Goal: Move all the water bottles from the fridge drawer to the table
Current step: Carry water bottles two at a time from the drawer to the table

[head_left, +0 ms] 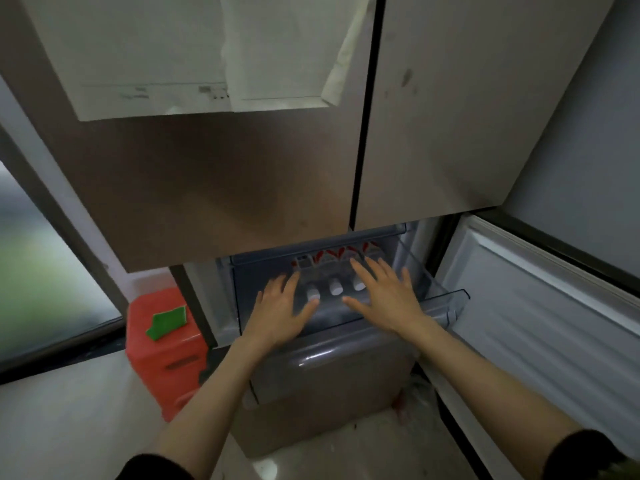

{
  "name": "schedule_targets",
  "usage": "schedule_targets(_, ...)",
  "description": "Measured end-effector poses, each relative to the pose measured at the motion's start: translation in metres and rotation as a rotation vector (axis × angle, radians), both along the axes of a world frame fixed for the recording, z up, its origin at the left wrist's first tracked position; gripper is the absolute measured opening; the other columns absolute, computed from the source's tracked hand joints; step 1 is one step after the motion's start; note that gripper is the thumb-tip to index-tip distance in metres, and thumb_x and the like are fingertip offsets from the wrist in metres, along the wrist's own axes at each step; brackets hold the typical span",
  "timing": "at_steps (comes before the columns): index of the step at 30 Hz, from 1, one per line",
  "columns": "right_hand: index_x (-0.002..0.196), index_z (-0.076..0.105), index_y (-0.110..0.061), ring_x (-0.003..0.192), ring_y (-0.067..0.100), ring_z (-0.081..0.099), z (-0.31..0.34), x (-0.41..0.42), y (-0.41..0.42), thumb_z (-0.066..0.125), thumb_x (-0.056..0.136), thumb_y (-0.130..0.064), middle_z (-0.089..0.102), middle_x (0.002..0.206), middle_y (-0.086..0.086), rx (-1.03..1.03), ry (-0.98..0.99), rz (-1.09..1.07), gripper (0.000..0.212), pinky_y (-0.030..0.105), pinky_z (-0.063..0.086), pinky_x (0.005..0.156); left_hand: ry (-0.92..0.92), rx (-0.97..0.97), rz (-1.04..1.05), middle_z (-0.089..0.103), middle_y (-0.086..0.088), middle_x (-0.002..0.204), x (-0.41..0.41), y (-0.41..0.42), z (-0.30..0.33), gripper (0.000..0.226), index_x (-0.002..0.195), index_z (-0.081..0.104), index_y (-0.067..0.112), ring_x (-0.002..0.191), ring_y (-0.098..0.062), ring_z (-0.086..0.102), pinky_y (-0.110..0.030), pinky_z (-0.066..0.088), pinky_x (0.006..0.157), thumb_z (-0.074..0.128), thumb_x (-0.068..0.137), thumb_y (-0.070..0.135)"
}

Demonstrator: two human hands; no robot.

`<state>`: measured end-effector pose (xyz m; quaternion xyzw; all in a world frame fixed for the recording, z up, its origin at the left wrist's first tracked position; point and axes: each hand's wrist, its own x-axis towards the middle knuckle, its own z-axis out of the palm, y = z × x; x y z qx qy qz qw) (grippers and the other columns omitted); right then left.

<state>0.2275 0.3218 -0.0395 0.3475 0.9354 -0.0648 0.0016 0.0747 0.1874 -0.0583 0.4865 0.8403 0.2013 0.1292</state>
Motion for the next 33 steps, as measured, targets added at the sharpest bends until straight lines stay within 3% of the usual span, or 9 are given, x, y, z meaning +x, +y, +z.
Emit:
schedule_targets(6,0.147,0.021,-0.022,0.140,0.029,0.023,-0.019,-0.033,0.050,0.038,0.090,-0.058,0.022,0.154,0.006,-0.155,-0.094,0.008,0.069,0.053,0.018,0.113,-0.242,-0.126,0.041,0.025,-0.009,0.152,-0.029,0.052,-0.021,0.070,0.146,0.016,0.027,0.135,-0.031,0.031,-0.043,0.032,0.109,0.045,0.089,0.053)
schedule_targets(11,0.136,0.041,-0.013,0.121,0.033,0.047,-0.049,-0.058,0.079,0.041,0.096,-0.036,0.046,0.138,0.015,-0.417,-0.094,-0.012,0.046,0.038,0.041,0.096,-0.392,-0.176,0.143,0.045,-0.013,0.139,-0.038,0.086,-0.046,0.053,0.136,0.038,0.010,0.122,-0.030,0.048,-0.029,0.040,0.097,0.052,0.091,0.036)
schedule_targets(17,0.117,0.053,-0.001,0.096,0.029,0.058,-0.086,-0.093,0.108,0.041,0.097,-0.030,0.059,0.111,0.018,-0.661,-0.148,-0.082,0.037,0.028,0.039,0.067,-0.500,-0.226,0.319,0.047,-0.014,0.135,-0.043,0.116,-0.070,0.050,0.132,0.042,0.004,0.120,-0.031,0.049,-0.029,0.041,0.088,0.054,0.091,0.030)
schedule_targets(21,0.105,0.057,0.004,0.062,0.021,0.047,-0.102,-0.116,0.123,0.043,0.097,-0.025,0.054,0.076,0.014,-0.801,-0.068,-0.199,0.033,0.038,0.046,0.078,-0.719,-0.183,0.533,0.052,-0.013,0.126,-0.046,0.133,-0.088,0.046,0.126,0.046,-0.002,0.111,-0.032,0.054,-0.036,0.048,0.088,0.056,0.090,0.025)
schedule_targets(24,0.107,0.060,0.005,0.067,0.027,0.052,-0.117,-0.128,0.132,0.047,0.096,-0.025,0.063,0.097,0.024,-0.840,0.037,-0.276,0.034,0.040,0.051,0.078,-0.826,-0.110,0.595,0.055,-0.016,0.108,-0.046,0.145,-0.096,0.032,0.115,0.054,0.000,0.097,-0.029,0.056,-0.033,0.049,0.075,0.055,0.091,0.022)
schedule_targets(26,0.109,0.060,0.003,0.065,0.026,0.057,-0.122,-0.131,0.131,0.048,0.095,-0.025,0.064,0.107,0.021,-0.850,0.027,-0.285,0.034,0.032,0.051,0.060,-0.889,-0.077,0.619,0.052,-0.014,0.099,-0.045,0.149,-0.100,0.016,0.093,0.057,0.008,0.078,-0.021,0.053,-0.026,0.044,0.063,0.054,0.092,0.024)
schedule_targets(28,0.111,0.059,0.001,0.056,0.019,0.054,-0.125,-0.133,0.131,0.045,0.096,-0.026,0.064,0.108,0.018,-0.856,-0.001,-0.284,0.034,0.023,0.048,0.045,-0.934,-0.060,0.646,0.052,-0.012,0.095,-0.045,0.154,-0.105,0.022,0.075,0.050,0.014,0.078,-0.020,0.051,-0.026,0.043,0.063,0.051,0.094,0.024)
schedule_targets(31,0.123,0.053,-0.001,0.056,0.010,0.048,-0.134,-0.133,0.131,0.043,0.097,-0.023,0.059,0.120,0.018,-0.918,0.055,-0.303,0.035,0.016,0.044,0.039,-0.924,-0.078,0.660,0.053,-0.011,0.088,-0.046,0.159,-0.109,0.012,0.084,0.053,0.010,0.065,-0.015,0.046,-0.029,0.042,0.073,0.053,0.093,0.019)
schedule_targets(33,0.126,0.051,0.000,0.057,0.008,0.047,-0.136,-0.131,0.130,0.044,0.096,-0.018,0.056,0.126,0.019,-0.982,0.109,-0.338,0.036,0.014,0.046,0.041,-0.919,-0.107,0.673,0.052,-0.012,0.081,-0.047,0.159,-0.108,0.008,0.094,0.055,0.007,0.059,-0.013,0.043,-0.026,0.042,0.065,0.055,0.090,0.015)
